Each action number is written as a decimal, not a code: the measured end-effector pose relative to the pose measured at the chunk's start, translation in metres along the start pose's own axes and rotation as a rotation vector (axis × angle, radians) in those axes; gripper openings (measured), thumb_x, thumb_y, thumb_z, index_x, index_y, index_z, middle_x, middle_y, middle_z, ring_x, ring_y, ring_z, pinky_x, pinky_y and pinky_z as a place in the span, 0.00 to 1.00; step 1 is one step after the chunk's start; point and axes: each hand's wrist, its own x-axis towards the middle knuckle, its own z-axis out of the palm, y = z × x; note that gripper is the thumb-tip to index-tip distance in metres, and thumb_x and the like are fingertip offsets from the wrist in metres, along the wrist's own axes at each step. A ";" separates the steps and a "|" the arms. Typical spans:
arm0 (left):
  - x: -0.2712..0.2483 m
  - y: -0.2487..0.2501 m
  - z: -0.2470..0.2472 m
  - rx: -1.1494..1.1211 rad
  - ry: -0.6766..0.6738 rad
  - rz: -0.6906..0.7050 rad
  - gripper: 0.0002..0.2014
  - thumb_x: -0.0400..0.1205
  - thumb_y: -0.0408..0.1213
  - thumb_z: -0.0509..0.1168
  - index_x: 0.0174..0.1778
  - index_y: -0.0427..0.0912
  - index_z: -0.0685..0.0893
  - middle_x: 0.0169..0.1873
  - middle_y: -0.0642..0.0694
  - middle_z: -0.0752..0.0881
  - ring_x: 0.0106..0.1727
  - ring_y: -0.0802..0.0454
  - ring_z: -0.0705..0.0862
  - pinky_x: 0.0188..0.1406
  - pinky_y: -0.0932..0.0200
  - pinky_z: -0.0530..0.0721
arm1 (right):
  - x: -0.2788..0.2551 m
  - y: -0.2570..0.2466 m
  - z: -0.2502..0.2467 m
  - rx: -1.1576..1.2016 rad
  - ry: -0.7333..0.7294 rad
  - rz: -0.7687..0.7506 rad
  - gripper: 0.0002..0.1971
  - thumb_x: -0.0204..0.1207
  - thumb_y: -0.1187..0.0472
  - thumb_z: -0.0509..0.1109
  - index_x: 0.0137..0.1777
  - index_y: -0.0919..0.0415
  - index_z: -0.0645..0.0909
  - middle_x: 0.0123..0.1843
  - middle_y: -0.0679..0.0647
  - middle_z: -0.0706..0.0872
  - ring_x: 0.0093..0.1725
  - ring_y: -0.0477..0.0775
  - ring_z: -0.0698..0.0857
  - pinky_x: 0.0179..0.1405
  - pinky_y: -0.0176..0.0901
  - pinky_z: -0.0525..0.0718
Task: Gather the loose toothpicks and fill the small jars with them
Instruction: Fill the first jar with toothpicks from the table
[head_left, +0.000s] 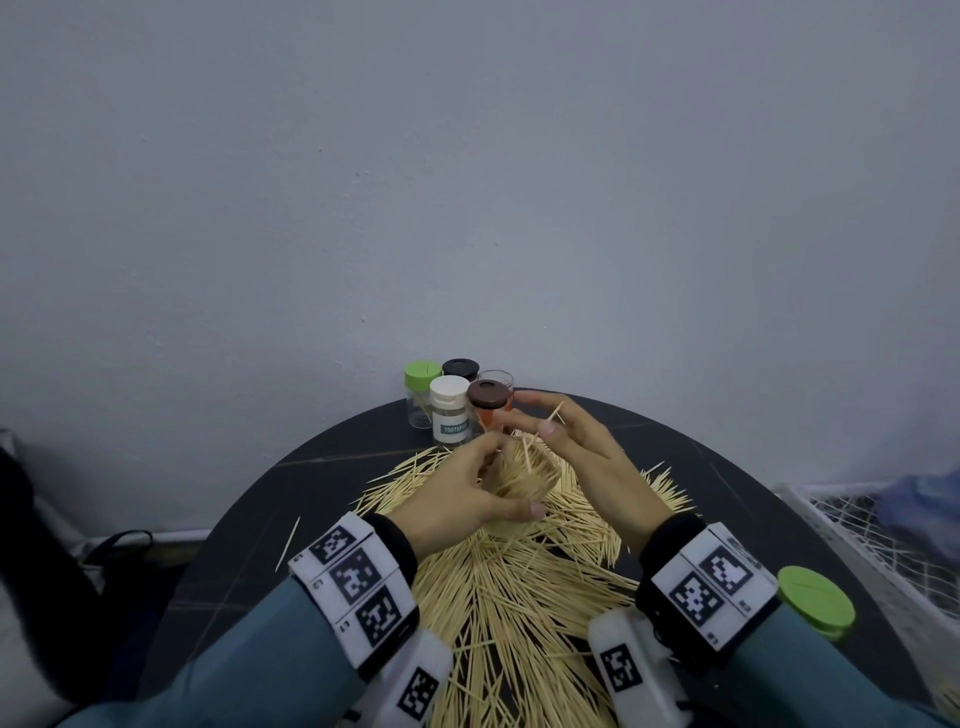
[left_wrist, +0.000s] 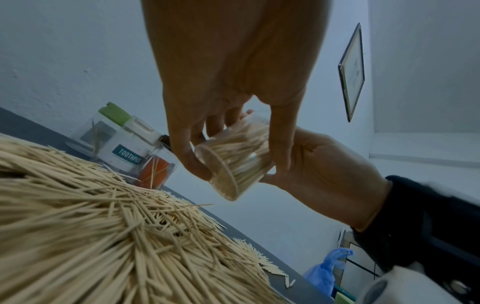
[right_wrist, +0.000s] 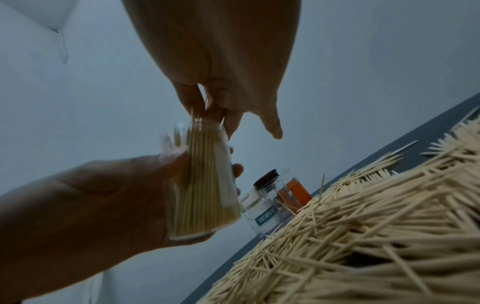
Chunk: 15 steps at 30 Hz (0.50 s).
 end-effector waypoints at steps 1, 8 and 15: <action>0.000 -0.001 -0.001 0.020 0.007 0.019 0.25 0.70 0.33 0.77 0.62 0.44 0.78 0.50 0.50 0.85 0.49 0.61 0.83 0.44 0.75 0.80 | 0.000 -0.001 0.000 0.019 0.008 -0.008 0.16 0.83 0.65 0.56 0.70 0.61 0.72 0.60 0.52 0.88 0.65 0.46 0.82 0.63 0.27 0.76; 0.002 -0.003 -0.002 0.014 0.049 0.084 0.28 0.67 0.29 0.79 0.62 0.44 0.81 0.53 0.50 0.87 0.50 0.62 0.84 0.43 0.77 0.79 | -0.001 -0.008 0.003 0.001 0.033 -0.061 0.15 0.77 0.73 0.66 0.62 0.63 0.79 0.58 0.57 0.88 0.62 0.51 0.85 0.63 0.50 0.82; 0.002 -0.004 -0.003 -0.032 0.051 0.051 0.25 0.69 0.29 0.77 0.61 0.45 0.80 0.50 0.53 0.86 0.43 0.71 0.83 0.37 0.79 0.79 | -0.002 -0.010 0.002 -0.184 0.040 -0.070 0.14 0.75 0.60 0.66 0.59 0.52 0.84 0.59 0.45 0.87 0.65 0.45 0.81 0.70 0.55 0.75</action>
